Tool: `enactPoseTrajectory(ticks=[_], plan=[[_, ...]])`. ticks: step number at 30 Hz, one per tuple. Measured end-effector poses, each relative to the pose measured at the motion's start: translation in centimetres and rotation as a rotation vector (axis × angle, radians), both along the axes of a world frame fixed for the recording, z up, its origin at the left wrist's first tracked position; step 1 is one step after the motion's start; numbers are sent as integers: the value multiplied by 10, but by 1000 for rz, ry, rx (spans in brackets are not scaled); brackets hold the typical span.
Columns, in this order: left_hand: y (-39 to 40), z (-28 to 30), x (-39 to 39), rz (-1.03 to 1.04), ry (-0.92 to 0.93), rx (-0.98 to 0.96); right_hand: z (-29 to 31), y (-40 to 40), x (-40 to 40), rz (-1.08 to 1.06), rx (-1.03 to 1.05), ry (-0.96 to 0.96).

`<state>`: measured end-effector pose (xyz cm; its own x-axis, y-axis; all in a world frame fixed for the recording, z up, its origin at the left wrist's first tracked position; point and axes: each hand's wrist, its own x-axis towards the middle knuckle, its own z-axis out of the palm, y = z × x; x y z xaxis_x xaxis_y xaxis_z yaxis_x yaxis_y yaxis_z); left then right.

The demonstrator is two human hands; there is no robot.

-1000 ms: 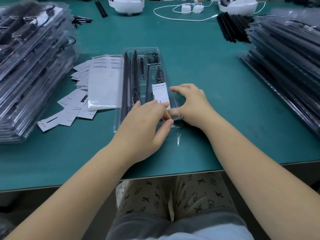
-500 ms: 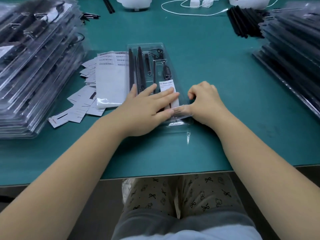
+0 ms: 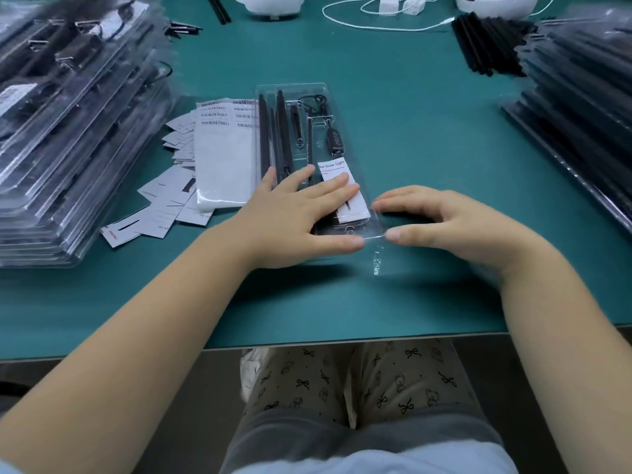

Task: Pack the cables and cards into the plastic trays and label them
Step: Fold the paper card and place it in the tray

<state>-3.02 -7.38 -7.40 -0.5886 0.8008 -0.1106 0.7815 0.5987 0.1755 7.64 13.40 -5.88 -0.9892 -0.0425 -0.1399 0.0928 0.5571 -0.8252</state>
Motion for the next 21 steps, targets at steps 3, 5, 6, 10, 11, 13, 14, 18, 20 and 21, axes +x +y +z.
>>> enactPoseTrajectory(ticks=[3,5,6,10,11,13,14,18,20,21], plan=[[0,-1,2,-3,37,10,-11,-2,6,-33,64,82],[-1,0,4,5,21,61,-12,-8,6,-91,-20,128],[-1,1,4,12,-3,86,-12,-10,5,-121,-83,128],[-1,2,5,14,-21,118,-15,-11,5,-188,-167,174],[-2,3,8,15,-13,169,-16,-11,5,-190,-144,194],[-3,3,15,-39,69,354,-17,-11,7,-175,-104,198],[-4,2,18,-83,161,418,-18,-9,7,-154,-79,197],[-3,1,20,-66,183,486,-20,-12,7,-120,84,189],[-4,1,20,-31,139,530,-25,-16,8,-92,285,248],[-4,1,20,-19,124,543,-26,-18,9,-85,356,285]])
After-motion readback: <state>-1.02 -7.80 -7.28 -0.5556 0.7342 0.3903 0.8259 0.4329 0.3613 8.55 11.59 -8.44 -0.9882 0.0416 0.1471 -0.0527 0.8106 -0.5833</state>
